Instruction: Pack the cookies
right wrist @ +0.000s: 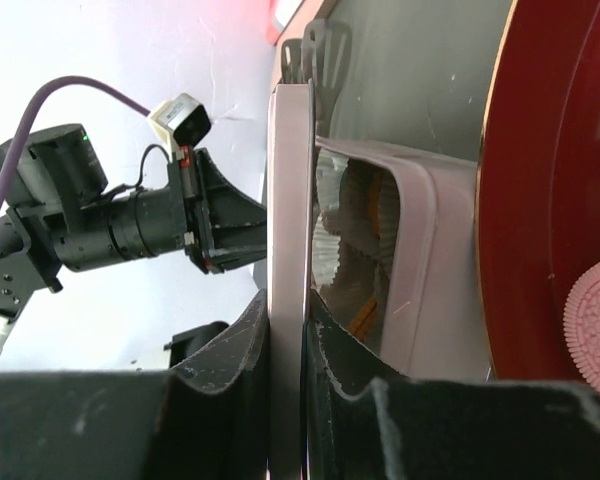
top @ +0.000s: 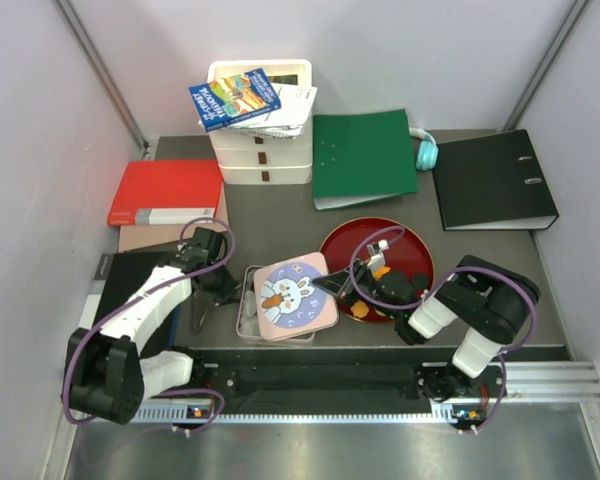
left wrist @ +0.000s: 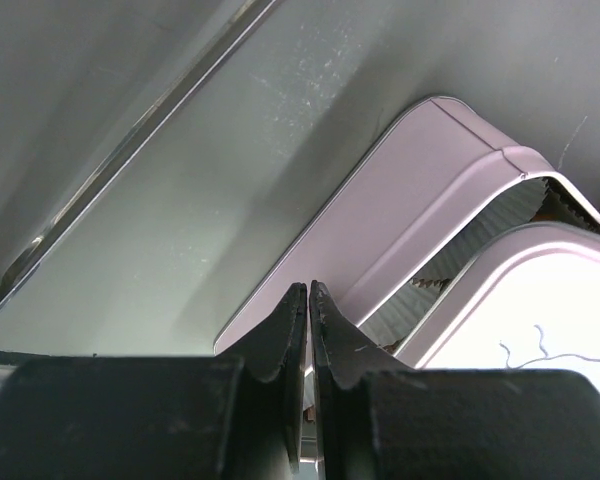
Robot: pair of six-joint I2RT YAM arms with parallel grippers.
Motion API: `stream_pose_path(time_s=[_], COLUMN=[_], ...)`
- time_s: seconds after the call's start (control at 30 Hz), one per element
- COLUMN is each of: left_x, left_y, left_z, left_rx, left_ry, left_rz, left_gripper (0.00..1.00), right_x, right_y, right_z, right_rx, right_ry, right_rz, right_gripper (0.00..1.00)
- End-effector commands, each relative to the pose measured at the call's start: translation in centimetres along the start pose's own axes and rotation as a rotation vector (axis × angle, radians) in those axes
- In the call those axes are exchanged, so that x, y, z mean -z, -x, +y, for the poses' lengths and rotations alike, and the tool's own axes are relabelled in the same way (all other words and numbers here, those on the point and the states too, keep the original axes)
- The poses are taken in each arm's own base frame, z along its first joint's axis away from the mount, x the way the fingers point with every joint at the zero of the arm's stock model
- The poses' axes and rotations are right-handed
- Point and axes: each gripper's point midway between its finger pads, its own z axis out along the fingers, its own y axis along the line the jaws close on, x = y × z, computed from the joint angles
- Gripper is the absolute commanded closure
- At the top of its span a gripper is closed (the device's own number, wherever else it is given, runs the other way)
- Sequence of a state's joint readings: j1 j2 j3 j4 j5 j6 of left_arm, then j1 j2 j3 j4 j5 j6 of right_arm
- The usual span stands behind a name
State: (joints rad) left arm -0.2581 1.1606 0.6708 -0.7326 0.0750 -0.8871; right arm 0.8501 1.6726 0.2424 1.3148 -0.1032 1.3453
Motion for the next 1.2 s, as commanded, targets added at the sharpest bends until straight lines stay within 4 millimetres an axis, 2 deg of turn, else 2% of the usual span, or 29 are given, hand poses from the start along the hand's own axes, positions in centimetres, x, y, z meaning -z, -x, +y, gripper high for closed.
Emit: stream_pose_path(time_s=[0.0,0.2,0.23,0.27,0.37,0.47,0.67,0.7,0.8,0.87,0.93,1.17], left_x=[0.1,0.1,0.1,0.2,0.3,0.3,0.4,0.3,0.3,0.3,0.4,0.5], left_y=[-0.2,-0.3,-0.3,-0.3,-0.3,-0.2,-0.1,0.0,0.0,0.0,0.1,0.1], left_z=[-1.1,-1.1,-1.1,-1.1,-1.1,-1.1,-1.4,-1.5,-1.5,-1.7,-1.8,-1.8], left_rx=[-0.026,-0.034,-0.036,-0.037,-0.040,-0.039,-0.033,-0.031,-0.028,-0.024,-0.022,-0.019], left_ry=[-0.051,-0.050,-0.051,-0.052,-0.048,-0.050,-0.063,-0.064,-0.068,-0.074,-0.079,-0.083], left_rz=[0.004,0.006,0.005,0.003,-0.001,-0.003,-0.009,-0.010,-0.011,-0.012,-0.018,-0.023], left_gripper=[0.91,0.91,0.91,0.91,0.91,0.90,0.90,0.90,0.90,0.90,0.90,0.90], right_x=[0.5,-0.6,-0.7,-1.0,-0.8,-0.5,-0.6,-0.5,-0.8,-1.0,-1.1,-0.6], right_y=[1.9,1.6,1.4,1.3,0.9,0.8,0.5,0.2,0.6,0.6,0.5,0.5], right_z=[6.9,5.8,5.7,5.3,4.9,4.4,3.9,2.9,3.7,2.3,1.8,-0.3], right_rx=[0.062,0.066,0.067,0.064,0.050,0.050,0.123,0.136,0.222,0.282,0.314,0.411], right_ry=[0.278,0.252,0.249,0.240,0.229,0.209,0.117,0.046,-0.010,-0.112,-0.180,-0.318], right_rz=[-0.106,-0.091,-0.083,-0.074,-0.053,-0.052,-0.015,0.006,0.021,0.056,0.088,0.151], right_gripper=[1.00,0.99,0.93,0.79,0.55,0.45,0.36,0.35,0.30,0.29,0.28,0.28])
